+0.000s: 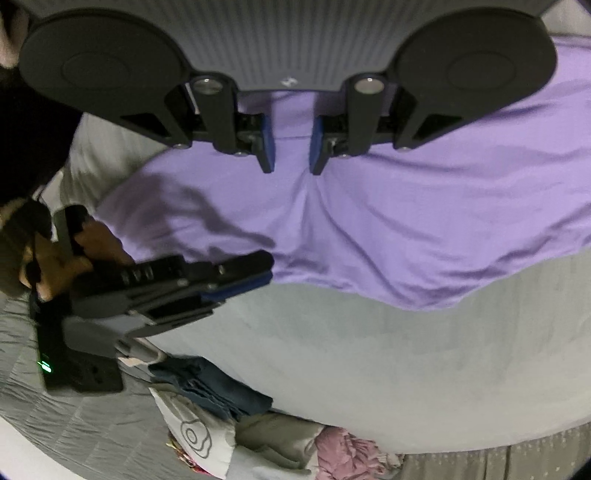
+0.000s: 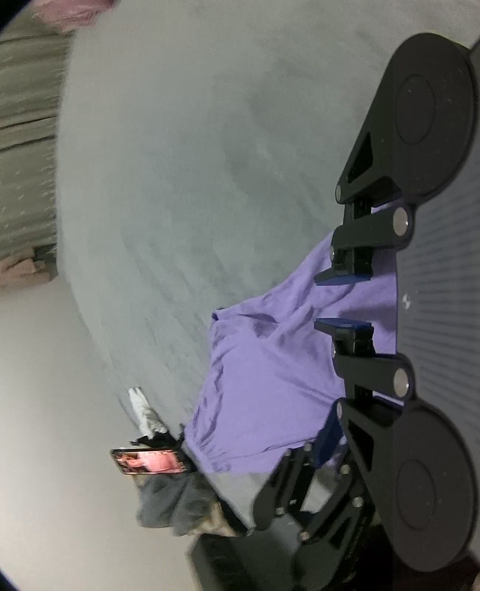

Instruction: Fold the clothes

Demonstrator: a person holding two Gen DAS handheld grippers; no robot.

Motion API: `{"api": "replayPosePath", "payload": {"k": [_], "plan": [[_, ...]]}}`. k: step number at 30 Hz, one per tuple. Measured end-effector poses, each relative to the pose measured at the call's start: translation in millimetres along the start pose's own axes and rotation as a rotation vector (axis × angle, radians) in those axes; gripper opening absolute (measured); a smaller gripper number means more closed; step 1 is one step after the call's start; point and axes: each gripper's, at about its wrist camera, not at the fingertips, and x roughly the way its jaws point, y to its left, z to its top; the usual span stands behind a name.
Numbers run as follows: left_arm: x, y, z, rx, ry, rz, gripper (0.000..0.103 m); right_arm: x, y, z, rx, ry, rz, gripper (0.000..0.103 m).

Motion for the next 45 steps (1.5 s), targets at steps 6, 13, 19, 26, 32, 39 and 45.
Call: {"api": "replayPosePath", "payload": {"k": [6, 13, 19, 26, 32, 39, 45], "plan": [[-11, 9, -1, -0.009, 0.04, -0.049, 0.016, -4, -9, 0, 0.013, 0.014, -0.038, 0.014], [-14, 39, 33, -0.218, -0.067, -0.012, 0.022, -6, 14, 1, -0.116, 0.037, -0.106, 0.014], [4, 53, 70, -0.376, -0.103, 0.053, 0.022, -11, 17, -2, -0.157, 0.048, -0.156, 0.015], [32, 51, 89, -0.429, -0.085, 0.106, 0.022, -12, 17, -11, -0.203, 0.066, -0.16, 0.021], [36, 51, 89, -0.438, -0.074, 0.174, 0.0, -12, 21, -16, -0.255, 0.061, -0.174, 0.006], [21, 47, 84, -0.385, -0.101, 0.175, 0.0, -24, 30, -24, -0.294, 0.071, -0.137, 0.005], [20, 49, 83, -0.385, -0.082, 0.148, 0.002, -36, 19, -19, -0.235, 0.03, -0.16, 0.016]]}}
